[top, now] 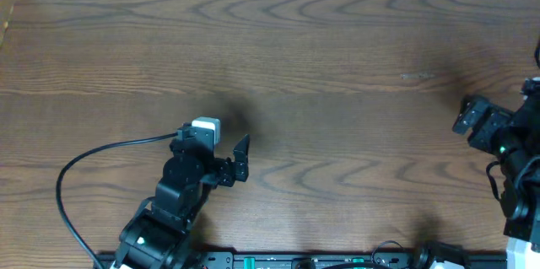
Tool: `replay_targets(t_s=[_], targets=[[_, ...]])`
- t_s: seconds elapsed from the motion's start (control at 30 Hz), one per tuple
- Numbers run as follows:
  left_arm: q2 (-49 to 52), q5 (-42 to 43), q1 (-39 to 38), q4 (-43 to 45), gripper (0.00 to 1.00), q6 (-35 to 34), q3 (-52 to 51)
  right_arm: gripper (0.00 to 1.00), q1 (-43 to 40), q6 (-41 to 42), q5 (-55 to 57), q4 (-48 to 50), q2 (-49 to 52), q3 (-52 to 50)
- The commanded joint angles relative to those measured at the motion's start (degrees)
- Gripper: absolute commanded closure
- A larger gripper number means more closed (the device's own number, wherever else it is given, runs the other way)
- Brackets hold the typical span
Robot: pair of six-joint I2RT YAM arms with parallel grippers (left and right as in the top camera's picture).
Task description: Untangle cables
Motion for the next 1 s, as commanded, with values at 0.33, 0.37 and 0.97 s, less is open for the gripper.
replay_targets(t_s=[0.33, 0.37, 0.97], targets=[[-5.0, -9.0, 0.0, -0.1, 0.02, 3.3, 1.9, 0.01, 0.6, -2.9, -7.9, 4.1, -0.4, -4.6], [-5.1, -9.1, 0.0, 0.0, 0.02, 3.8, 1.9, 0.01, 0.6, -3.6, -7.9, 4.4, -0.6, -4.6], [-6.4, -9.0, 0.0, -1.2, 0.02, 6.1, 2.7, 0.01, 0.6, -4.2, -13.3, 5.6, -8.7, -4.6]])
